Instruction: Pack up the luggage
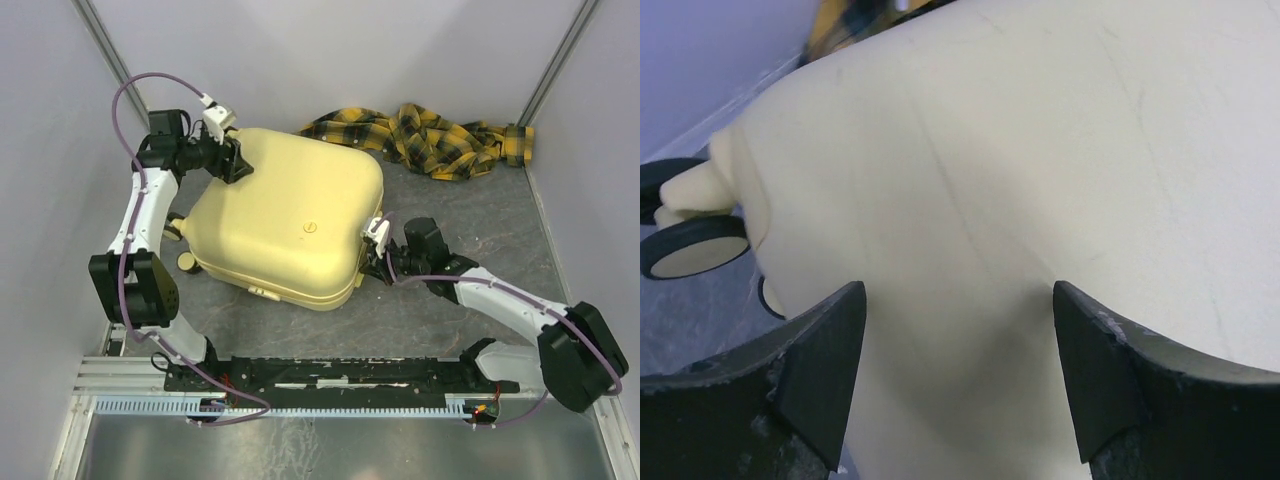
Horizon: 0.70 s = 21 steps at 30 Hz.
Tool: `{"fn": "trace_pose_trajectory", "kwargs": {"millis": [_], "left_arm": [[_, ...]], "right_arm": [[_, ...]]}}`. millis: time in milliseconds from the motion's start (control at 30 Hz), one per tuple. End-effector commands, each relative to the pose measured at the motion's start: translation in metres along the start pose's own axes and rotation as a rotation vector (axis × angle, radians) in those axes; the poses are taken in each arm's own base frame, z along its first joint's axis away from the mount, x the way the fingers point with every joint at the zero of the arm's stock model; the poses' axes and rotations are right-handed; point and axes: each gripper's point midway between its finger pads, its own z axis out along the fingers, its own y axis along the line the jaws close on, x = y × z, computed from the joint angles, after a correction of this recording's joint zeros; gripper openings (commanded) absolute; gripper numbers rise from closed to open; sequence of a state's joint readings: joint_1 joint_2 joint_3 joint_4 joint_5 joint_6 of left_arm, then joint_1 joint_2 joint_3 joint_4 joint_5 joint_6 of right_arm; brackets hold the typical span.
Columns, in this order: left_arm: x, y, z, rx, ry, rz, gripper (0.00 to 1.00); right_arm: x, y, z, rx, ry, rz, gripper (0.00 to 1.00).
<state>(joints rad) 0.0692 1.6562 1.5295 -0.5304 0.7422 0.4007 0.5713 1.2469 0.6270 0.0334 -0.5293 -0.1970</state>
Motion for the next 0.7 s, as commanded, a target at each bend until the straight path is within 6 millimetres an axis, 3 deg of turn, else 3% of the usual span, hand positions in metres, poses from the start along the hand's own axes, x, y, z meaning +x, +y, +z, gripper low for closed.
{"fn": "trace_pose_trajectory", "kwargs": {"millis": [0, 67, 133, 333, 533, 633, 667], "left_arm": [[0.079, -0.126, -0.018, 0.49, 0.308, -0.201, 0.74], [0.063, -0.124, -0.025, 0.479, 0.281, -0.145, 0.71], [0.033, -0.115, -0.024, 0.402, 0.21, -0.113, 0.71], [-0.063, -0.076, 0.014, 0.018, -0.051, 0.036, 0.8], [-0.098, -0.05, 0.081, -0.126, -0.086, -0.04, 0.83], [-0.103, -0.038, 0.121, -0.222, -0.079, -0.07, 1.0], [-0.104, -0.035, 0.133, -0.262, -0.068, -0.067, 0.99]], "right_arm": [[-0.045, 0.006, -0.011, 0.079, -0.156, -0.07, 0.02], [-0.041, -0.003, -0.014, 0.152, -0.147, -0.053, 0.02], [-0.038, -0.01, -0.016, 0.203, -0.141, -0.033, 0.02], [-0.035, -0.016, -0.015, 0.245, -0.143, 0.008, 0.02], [-0.035, -0.014, -0.016, 0.243, -0.15, -0.005, 0.02], [-0.034, -0.014, -0.018, 0.25, -0.145, -0.011, 0.02], [-0.034, -0.014, -0.019, 0.25, -0.142, -0.013, 0.02]]}}
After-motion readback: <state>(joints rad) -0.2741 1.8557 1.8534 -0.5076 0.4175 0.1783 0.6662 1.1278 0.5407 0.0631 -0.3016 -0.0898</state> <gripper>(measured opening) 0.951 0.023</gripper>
